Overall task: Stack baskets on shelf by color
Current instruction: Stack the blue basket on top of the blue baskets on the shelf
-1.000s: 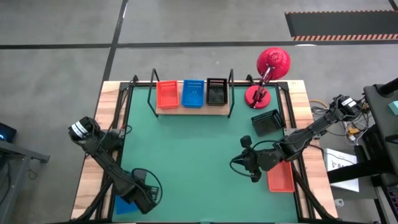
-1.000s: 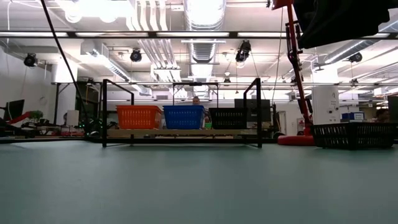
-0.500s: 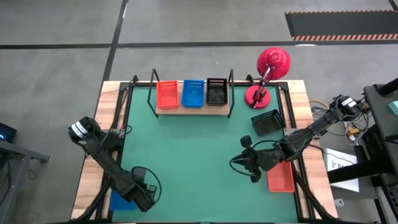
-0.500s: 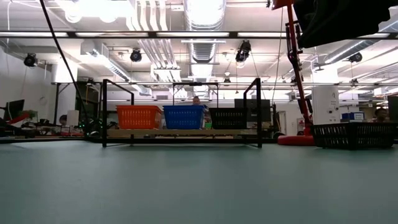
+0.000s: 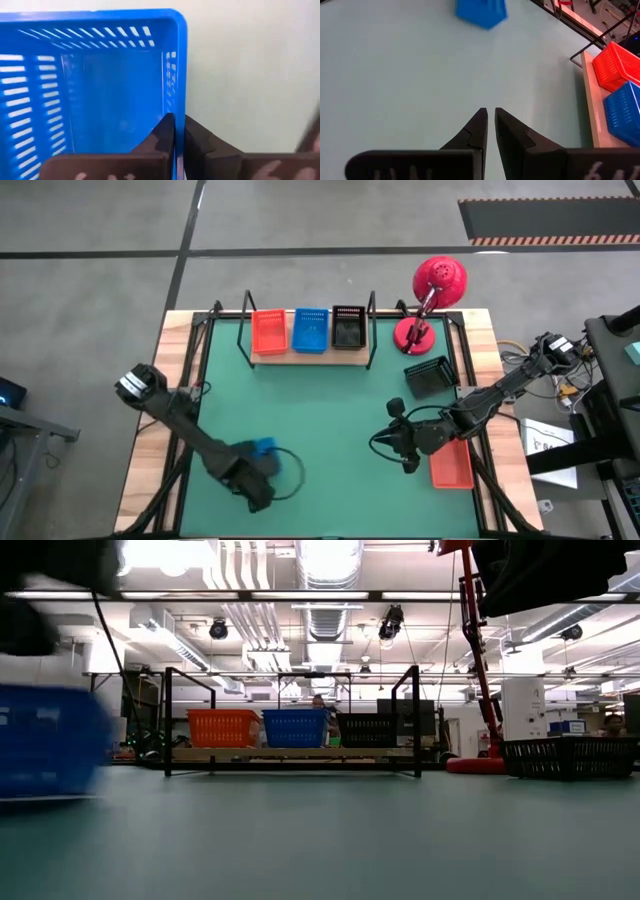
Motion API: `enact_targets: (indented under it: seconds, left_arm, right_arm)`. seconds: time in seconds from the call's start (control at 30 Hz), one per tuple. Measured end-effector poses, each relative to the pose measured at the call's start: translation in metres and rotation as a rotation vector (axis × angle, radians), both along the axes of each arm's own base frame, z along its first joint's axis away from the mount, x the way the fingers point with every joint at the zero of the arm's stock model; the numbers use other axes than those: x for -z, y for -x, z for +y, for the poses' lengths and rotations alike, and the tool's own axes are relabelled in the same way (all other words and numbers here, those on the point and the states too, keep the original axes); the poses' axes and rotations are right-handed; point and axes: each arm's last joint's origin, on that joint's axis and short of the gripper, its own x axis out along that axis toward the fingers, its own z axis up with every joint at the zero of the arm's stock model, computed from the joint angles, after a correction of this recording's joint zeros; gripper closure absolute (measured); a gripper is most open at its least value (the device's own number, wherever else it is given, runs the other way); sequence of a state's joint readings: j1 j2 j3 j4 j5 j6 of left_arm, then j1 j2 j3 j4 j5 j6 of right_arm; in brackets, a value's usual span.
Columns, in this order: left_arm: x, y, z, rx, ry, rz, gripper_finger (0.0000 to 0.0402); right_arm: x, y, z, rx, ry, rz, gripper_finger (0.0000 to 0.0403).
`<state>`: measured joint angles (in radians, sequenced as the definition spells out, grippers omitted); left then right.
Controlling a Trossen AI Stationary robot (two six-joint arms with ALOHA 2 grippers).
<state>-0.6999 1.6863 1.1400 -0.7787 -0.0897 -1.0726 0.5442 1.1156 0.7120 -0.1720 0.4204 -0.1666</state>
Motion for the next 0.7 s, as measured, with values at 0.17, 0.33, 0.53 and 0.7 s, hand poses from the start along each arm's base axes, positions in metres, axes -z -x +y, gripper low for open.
enact_targets:
  seconds: [0.17, 0.33, 0.53, 0.7]
  left_arm:
    - [-0.010, -0.039, 0.019, 0.493, -0.197, -0.286, 0.0401]
    - [-0.027, -0.066, 0.046, 0.898, -0.451, -0.369, 0.0401]
    - [-0.022, -0.078, 0.086, 1.037, -0.570, -0.283, 0.0402]
    - [-0.018, -0.081, 0.102, 1.017, -0.558, -0.253, 0.0401]
  right_arm:
    - [-0.003, -0.002, 0.001, 0.001, -0.023, -0.034, 0.0376]
    - [-0.004, -0.002, 0.002, 0.009, -0.041, -0.043, 0.0376]
    - [-0.004, -0.002, 0.002, 0.039, -0.086, -0.041, 0.0376]
    - [-0.004, -0.002, 0.002, 0.059, -0.116, -0.040, 0.0376]
